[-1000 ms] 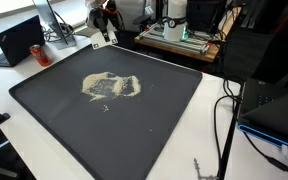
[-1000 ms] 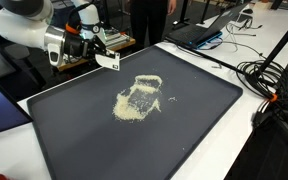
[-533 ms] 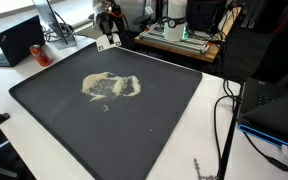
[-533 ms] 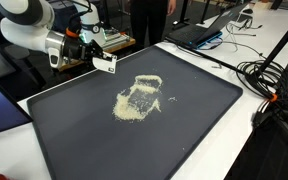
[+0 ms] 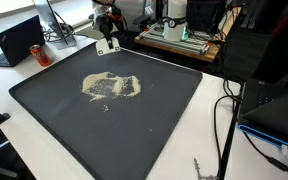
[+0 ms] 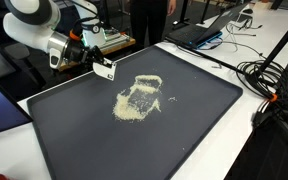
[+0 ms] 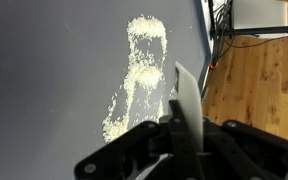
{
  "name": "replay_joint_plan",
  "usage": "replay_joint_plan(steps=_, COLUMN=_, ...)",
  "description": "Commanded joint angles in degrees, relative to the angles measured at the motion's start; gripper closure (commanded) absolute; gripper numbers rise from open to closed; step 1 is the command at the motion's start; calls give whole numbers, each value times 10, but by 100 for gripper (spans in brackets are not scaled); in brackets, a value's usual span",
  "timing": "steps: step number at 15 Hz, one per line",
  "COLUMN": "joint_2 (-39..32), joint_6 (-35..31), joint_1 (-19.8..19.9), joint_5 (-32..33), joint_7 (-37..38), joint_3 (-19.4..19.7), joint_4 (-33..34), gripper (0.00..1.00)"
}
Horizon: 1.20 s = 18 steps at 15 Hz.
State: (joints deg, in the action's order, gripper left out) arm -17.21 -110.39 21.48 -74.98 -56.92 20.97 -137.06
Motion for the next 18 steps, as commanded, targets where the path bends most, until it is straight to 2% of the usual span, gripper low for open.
replay_joint_plan(steps=1, joint_2=36, joint_6=-64, joint_1=-31, joint_5=40, joint_7=23, joint_3=-5, joint_4=-13, gripper=99)
replay_joint_plan(steps=6, joint_2=76, joint_6=-123, joint_1=-57, joint_5=125, joint_7=63, joint_3=-17, joint_4=-19, gripper=99)
replay_joint_plan(steps=10, joint_2=116, joint_6=-150, joint_1=-69, joint_5=218, joint_7=115, joint_3=-31, joint_4=-22, gripper=99)
replay_joint_plan(steps=15, joint_2=163, joint_6=-155, joint_1=-85, joint_5=342, joint_7=185, joint_3=-62, joint_4=-24, gripper=99)
replay_joint_plan(steps=18, joint_2=187, joint_6=-191, joint_1=-101, joint_5=400, joint_7=209, joint_3=-86, joint_4=-31, gripper=99)
